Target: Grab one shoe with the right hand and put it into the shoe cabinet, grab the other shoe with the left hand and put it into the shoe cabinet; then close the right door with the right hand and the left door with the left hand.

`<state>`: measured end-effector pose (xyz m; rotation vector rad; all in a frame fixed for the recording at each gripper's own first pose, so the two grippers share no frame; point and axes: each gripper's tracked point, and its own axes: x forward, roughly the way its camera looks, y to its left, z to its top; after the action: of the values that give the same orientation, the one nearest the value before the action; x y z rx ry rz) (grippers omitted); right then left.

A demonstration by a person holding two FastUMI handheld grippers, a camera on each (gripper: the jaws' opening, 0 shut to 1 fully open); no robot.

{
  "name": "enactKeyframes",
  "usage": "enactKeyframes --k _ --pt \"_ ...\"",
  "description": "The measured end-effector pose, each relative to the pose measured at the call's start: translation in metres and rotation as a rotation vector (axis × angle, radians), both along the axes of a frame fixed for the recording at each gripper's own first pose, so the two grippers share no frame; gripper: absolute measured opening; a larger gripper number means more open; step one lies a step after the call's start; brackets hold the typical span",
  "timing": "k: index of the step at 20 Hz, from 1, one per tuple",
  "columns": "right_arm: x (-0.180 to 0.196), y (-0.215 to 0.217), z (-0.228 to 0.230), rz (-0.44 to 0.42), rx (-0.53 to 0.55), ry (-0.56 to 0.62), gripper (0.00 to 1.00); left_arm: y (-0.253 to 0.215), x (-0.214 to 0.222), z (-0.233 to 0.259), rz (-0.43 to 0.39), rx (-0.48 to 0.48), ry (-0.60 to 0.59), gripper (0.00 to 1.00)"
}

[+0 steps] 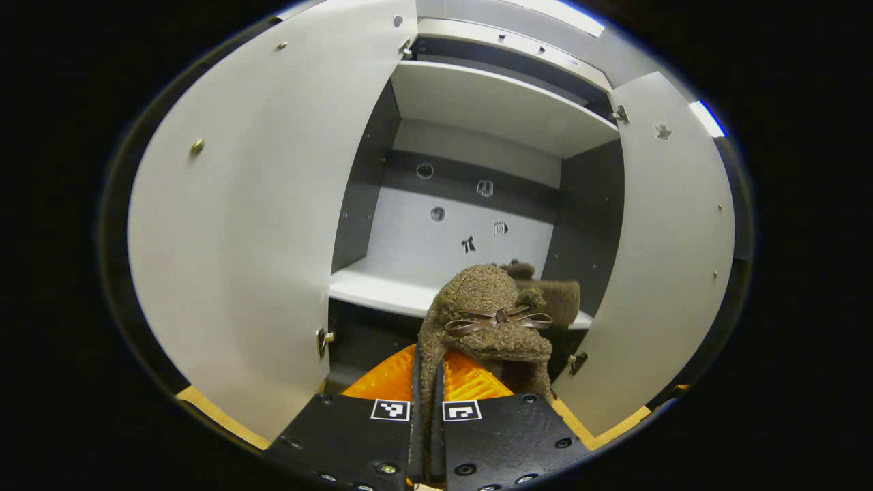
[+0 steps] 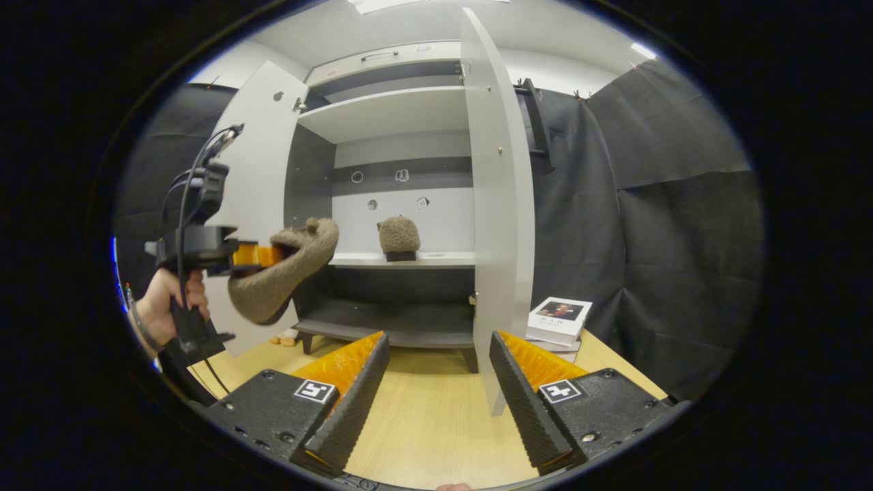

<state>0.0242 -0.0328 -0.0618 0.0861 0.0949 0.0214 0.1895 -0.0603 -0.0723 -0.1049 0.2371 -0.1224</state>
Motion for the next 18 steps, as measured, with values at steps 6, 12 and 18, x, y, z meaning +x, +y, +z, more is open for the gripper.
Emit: enactKeyframes --k 6,12,18 --pt "-0.006 -0.004 0.007 -0.007 -0.01 -0.016 0.99 -0.009 0.082 0.021 0.013 0.026 -0.008 0.03" --pt "-0.009 -0.017 0.006 -0.05 -0.015 -0.005 0.99 -0.007 0.168 -0.026 0.093 0.06 0.164 0.04" --pt "-0.008 -0.028 0.0 -0.091 0.003 0.015 0.99 -0.013 0.2 -0.048 0.095 0.035 0.325 0.04"
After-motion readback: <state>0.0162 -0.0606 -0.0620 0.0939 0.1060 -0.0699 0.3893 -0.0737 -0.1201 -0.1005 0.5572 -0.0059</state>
